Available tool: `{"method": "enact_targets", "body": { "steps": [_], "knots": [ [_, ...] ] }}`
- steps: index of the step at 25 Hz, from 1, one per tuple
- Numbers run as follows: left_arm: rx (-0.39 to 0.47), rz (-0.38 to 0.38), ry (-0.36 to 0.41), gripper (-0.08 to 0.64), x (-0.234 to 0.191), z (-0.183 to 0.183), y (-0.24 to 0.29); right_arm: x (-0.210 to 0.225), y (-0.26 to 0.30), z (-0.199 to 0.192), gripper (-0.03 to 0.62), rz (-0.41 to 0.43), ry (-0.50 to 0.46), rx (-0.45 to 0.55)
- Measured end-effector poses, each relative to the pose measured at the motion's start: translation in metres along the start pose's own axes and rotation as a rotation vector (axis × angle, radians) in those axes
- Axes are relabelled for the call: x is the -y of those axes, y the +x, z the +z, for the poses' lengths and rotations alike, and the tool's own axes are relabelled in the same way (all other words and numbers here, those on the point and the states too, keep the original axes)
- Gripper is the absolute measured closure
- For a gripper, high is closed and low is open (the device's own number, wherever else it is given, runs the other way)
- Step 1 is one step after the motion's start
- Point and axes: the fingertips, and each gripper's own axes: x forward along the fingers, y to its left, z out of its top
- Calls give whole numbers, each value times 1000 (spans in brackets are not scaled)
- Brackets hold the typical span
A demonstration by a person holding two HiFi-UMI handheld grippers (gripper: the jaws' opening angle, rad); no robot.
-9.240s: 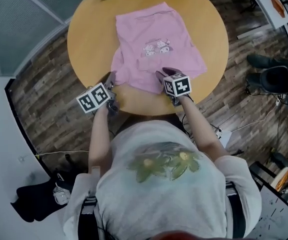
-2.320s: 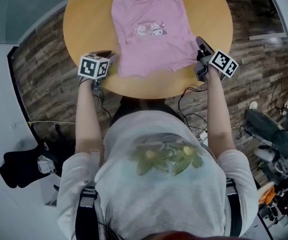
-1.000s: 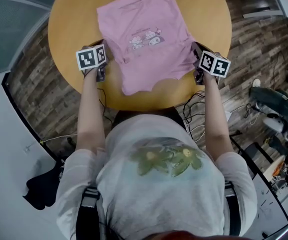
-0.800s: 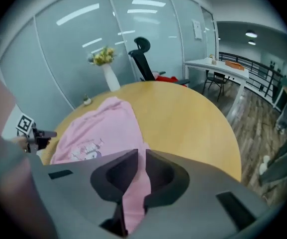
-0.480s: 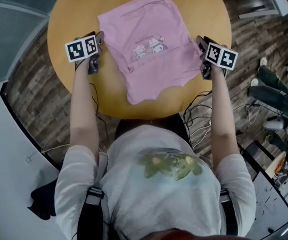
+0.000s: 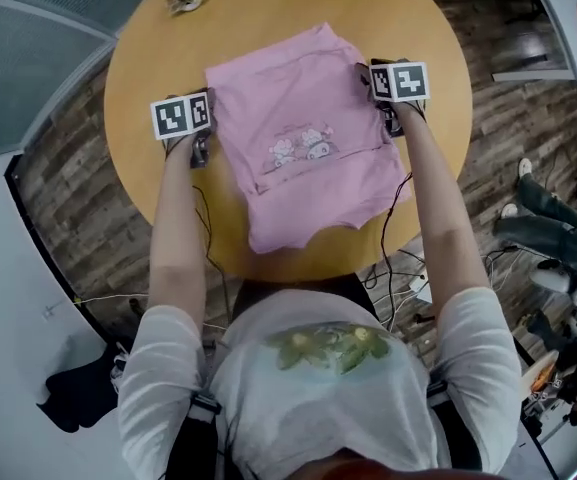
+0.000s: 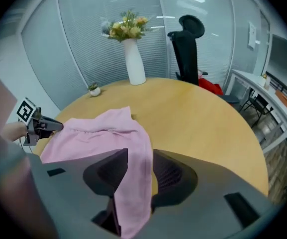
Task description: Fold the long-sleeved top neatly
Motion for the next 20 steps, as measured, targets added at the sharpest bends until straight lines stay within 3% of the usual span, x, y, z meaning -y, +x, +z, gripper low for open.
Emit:
{"method": "enact_targets", "body": {
  "steps": [2,4,8,11,14,17,20],
  "knots": [
    [-1,26,34,541,-3,10,5,9,26,1,434,6,-13,-67],
    [28,43,46,545,-10,28,8,19,42,8,534,-11,-43,-93],
    [115,73,94,548,-19,58,3,28,47,17,560,-22,-2,-55],
    [85,148,139,548,-27,58,10,34,47,11,560,-9,72,-42],
    [53,197,143,546,-28,55,19,33,45,12,558,67,164,-4],
    [96,211,132,520,-21,66,16,30,29,11,443,149,227,46],
    [164,200,242,495,5,92,6,36,-5,5,443,177,272,121]
  ]
}}
